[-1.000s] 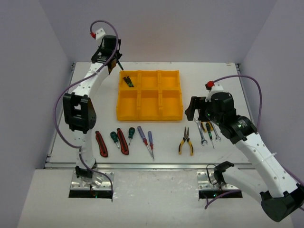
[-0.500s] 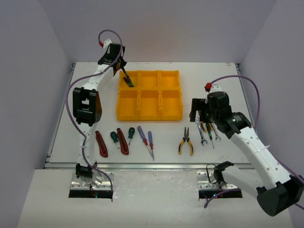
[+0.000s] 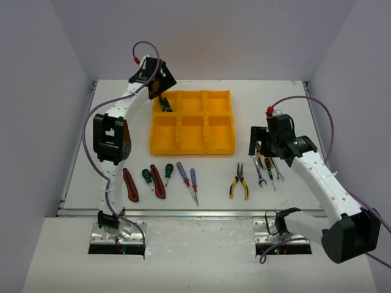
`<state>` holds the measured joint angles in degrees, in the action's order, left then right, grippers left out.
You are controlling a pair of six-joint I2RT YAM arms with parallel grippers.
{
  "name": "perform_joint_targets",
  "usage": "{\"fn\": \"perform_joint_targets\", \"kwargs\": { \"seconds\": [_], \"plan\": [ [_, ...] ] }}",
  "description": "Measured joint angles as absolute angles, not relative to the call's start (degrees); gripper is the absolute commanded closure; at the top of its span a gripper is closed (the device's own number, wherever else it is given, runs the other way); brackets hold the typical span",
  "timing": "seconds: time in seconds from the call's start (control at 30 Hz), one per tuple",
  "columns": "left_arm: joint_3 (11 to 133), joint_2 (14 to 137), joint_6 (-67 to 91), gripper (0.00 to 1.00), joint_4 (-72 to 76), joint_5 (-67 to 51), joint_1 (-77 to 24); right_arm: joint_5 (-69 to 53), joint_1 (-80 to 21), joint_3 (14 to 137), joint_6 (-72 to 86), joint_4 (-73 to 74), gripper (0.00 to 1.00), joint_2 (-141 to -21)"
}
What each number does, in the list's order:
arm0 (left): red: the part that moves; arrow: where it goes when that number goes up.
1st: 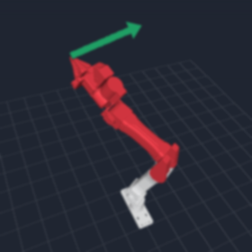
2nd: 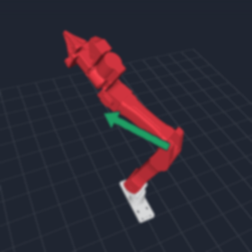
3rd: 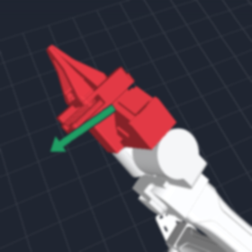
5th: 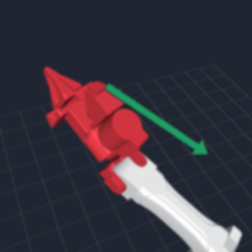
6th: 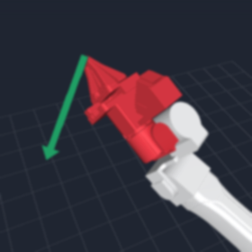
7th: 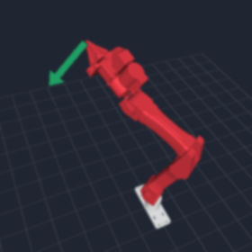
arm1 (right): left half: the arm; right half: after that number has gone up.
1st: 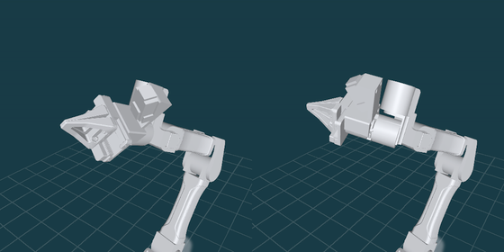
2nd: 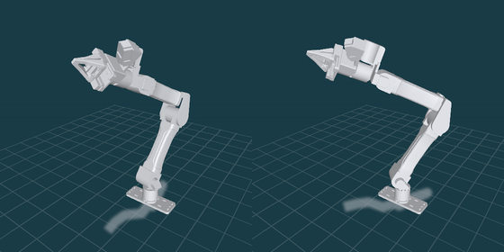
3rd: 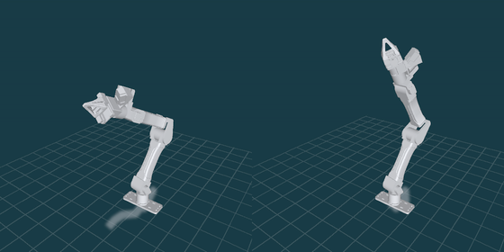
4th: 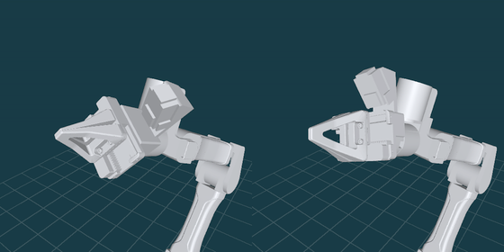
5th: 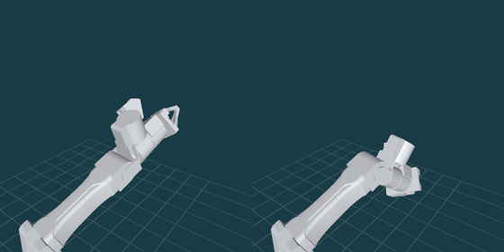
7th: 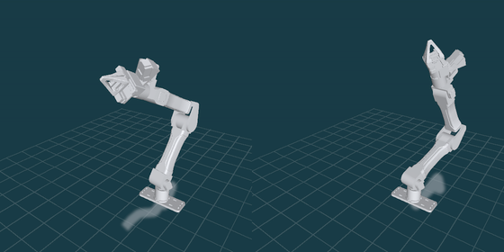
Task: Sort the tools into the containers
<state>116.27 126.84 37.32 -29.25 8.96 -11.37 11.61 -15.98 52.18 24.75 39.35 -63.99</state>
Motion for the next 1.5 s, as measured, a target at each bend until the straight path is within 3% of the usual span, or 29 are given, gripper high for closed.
{"fn": "perform_joint_targets", "kwargs": {
  "seconds": [0.03,0.1,0.13,0.27,0.43,0.5,0.8,1.0,1.07,1.1,1.33,1.5],
  "plan": [
    [116.27,124.92,37.22,0.11,-29.94,8.49,-11.46,11.47,-15.68,52.18,24.4,39.42,0.06,-64.63],
    [115.85,119.07,36.64,0.01,-30.45,7.7,-11.57,11.4,-14.9,52.18,23.93,39.59,0.29,-66.25],
    [114.1,114.8,36.34,0.0,-29.59,7.57,-11.69,11.68,-14.37,52.16,23.81,39.73,0.31,-67.28],
    [99.71,89.58,35.33,0.0,-25.11,8.21,-13.63,12.57,-11.51,51.24,23.03,40.12,0.55,-71.57],
    [78.74,58.18,34.9,0.0,-19.3,6.91,-18.16,12.82,-9.87,49.96,22.55,40.8,0.64,-77.97],
    [74.59,53.22,33.96,0.0,-17.45,6.06,-18.16,12.72,-9.47,49.48,22.5,40.69,0.67,-80.19],
    [55.42,55.33,28.31,0.0,-26.63,4.84,-18.04,11.37,-4.63,48.45,21.33,38.78,0.74,-92.31],
    [53.63,54.74,26.76,0.0,-27.84,3.7,-18.04,9.87,-4.62,48.62,20.1,37.74,0.85,-96.08],
    [53.65,54.63,26.5,0.0,-27.43,3.25,-18.04,9.5,-4.62,48.57,19.84,37.69,0.94,-95.95],
    [53.66,54.64,26.36,0.0,-27.28,3.02,-18.04,9.17,-4.62,48.39,19.73,37.58,1.0,-95.67],
    [53.91,55.01,27.47,0.0,-24.61,-3.82,-18.04,7.34,-5.44,46.83,20.05,38.07,1.0,-87.47],
    [47.94,55.65,35.34,0.0,-7.74,-17.49,-19.53,3.92,-7.86,48.49,19.9,39.64,1.0,-74.68]
  ]
}}
